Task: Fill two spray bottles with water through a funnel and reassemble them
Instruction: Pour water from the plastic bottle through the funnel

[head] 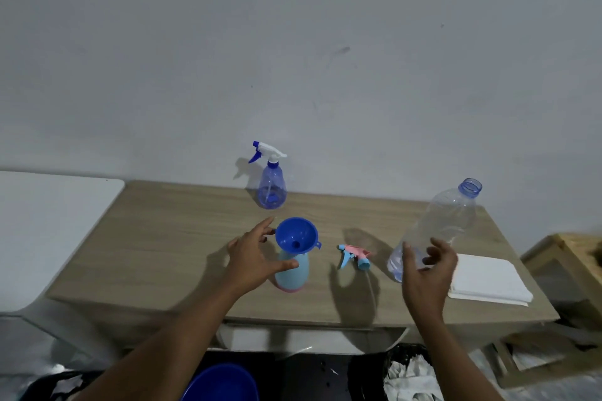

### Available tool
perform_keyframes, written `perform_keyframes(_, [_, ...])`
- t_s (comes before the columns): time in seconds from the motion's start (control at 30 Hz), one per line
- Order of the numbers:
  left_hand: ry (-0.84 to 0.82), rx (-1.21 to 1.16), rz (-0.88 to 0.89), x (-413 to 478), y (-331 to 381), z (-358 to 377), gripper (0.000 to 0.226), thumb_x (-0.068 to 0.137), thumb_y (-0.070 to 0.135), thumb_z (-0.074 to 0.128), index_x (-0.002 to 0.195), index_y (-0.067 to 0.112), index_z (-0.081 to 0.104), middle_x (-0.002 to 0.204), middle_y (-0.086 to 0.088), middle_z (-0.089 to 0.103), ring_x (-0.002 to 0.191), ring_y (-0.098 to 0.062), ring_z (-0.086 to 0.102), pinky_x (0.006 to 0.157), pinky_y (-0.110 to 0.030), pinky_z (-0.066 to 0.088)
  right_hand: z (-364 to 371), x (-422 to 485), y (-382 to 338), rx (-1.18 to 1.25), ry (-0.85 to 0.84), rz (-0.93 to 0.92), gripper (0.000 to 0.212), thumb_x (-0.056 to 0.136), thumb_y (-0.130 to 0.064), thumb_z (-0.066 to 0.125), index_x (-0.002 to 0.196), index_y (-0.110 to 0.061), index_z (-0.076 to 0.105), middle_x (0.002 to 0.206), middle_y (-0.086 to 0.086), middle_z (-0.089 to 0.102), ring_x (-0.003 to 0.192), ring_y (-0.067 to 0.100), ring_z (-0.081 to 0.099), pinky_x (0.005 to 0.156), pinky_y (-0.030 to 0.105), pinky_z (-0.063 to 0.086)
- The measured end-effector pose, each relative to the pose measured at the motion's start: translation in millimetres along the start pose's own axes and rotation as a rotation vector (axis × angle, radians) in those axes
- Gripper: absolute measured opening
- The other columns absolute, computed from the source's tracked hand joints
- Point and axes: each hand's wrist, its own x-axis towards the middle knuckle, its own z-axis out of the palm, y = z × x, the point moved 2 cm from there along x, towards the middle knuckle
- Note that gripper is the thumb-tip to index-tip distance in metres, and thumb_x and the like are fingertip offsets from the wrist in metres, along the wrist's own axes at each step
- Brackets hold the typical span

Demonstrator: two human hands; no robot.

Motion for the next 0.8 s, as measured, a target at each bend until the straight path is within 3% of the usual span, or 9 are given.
perform_keyframes(0.1, [-0.022,0.003,-0.032,-2.3,-21.6,1.3,0.112,0.034,0.078,0.080,0.134,0.036,0.055,0.113,0.020,0.067,0.104,0.003,0.061,0.106,-0.046,0.043,23.9,-3.9,-12.5,0.013,-0.275,-0.016,0.037,0.092,-0.023,0.070,0.124,-0.021,0.054,0.109,0.007,0.059,0.100,0.025,0.061,0.075,0.026,0.052])
perform_keyframes(0.2, [-0.034,0.018,-0.033,-5.3,-36.5,5.9,0.094,0.041,0.071,0.081,0.125,0.032,0.063,0.110,0.017,0.069,0.099,0.007,0.061,0.100,-0.044,0.048,52.0,-4.7,-34.6,-0.010,-0.511,-0.026,0.038,0.090,-0.025,0.072,0.125,-0.016,0.059,0.108,0.006,0.065,0.102,0.019,0.064,0.077,0.020,0.055])
perform_keyframes(0.27, [-0.052,0.012,-0.035,-6.6,-40.7,9.8,0.083,0.049,0.059,0.088,0.123,0.029,0.065,0.111,0.016,0.069,0.099,0.003,0.062,0.097,-0.038,0.050,71.8,-7.4,-46.3,-0.022,-0.659,-0.007,0.049,0.086,-0.028,0.077,0.130,-0.016,0.058,0.115,0.002,0.065,0.107,0.014,0.063,0.080,0.021,0.056])
perform_keyframes(0.37, [-0.084,-0.005,-0.057,-4.8,-44.5,16.3,0.069,0.061,0.033,0.094,0.124,0.023,0.066,0.111,0.014,0.068,0.099,-0.004,0.062,0.085,-0.013,0.047,97.0,-10.5,-55.1,-0.101,-0.885,-0.026,0.075,0.074,-0.042,0.086,0.139,-0.028,0.051,0.130,-0.015,0.059,0.116,0.001,0.057,0.089,0.026,0.053])
perform_keyframes(0.43, [-0.101,-0.018,-0.066,-1.8,-45.7,20.3,0.066,0.064,0.031,0.092,0.124,0.025,0.065,0.113,0.013,0.067,0.103,-0.008,0.062,0.081,-0.012,0.044,109.3,-11.1,-59.9,-0.167,-0.999,-0.067,0.092,0.065,-0.047,0.090,0.144,-0.033,0.045,0.138,-0.022,0.051,0.121,-0.001,0.052,0.092,0.023,0.048])
perform_keyframes(0.57, [-0.113,-0.034,-0.093,3.5,-46.6,25.6,0.059,0.067,0.027,0.091,0.120,0.029,0.066,0.107,0.015,0.065,0.102,-0.008,0.061,0.078,-0.015,0.044,126.1,-13.5,-60.4,-0.230,-1.114,-0.157,0.106,0.057,-0.041,0.096,0.147,-0.031,0.040,0.146,-0.019,0.046,0.126,0.001,0.050,0.100,0.026,0.048])
perform_keyframes(0.63, [-0.127,-0.042,-0.097,6.1,-45.9,27.8,0.058,0.068,0.027,0.089,0.120,0.028,0.065,0.108,0.016,0.064,0.103,-0.006,0.060,0.076,-0.012,0.043,131.0,-15.4,-58.7,-0.229,-1.122,-0.187,0.103,0.060,-0.035,0.096,0.147,-0.030,0.041,0.145,-0.015,0.048,0.123,0.001,0.051,0.096,0.016,0.048])
perform_keyframes(0.7, [-0.138,-0.053,-0.094,7.8,-46.7,29.2,0.054,0.070,0.026,0.088,0.118,0.030,0.064,0.108,0.019,0.062,0.102,-0.002,0.058,0.076,-0.011,0.041,133.1,-17.7,-58.5,-0.194,-1.099,-0.191,0.096,0.063,-0.031,0.095,0.143,-0.032,0.042,0.141,-0.013,0.051,0.121,0.003,0.054,0.088,0.010,0.049])
perform_keyframes(0.8, [-0.140,-0.060,-0.078,8.2,-48.5,30.1,0.053,0.070,0.028,0.088,0.113,0.040,0.060,0.109,0.021,0.063,0.101,-0.001,0.058,0.079,-0.015,0.045,133.0,-18.3,-59.9,-0.062,-0.991,-0.150,0.089,0.063,-0.025,0.095,0.137,-0.036,0.047,0.132,-0.012,0.054,0.115,0.011,0.060,0.085,0.018,0.055])
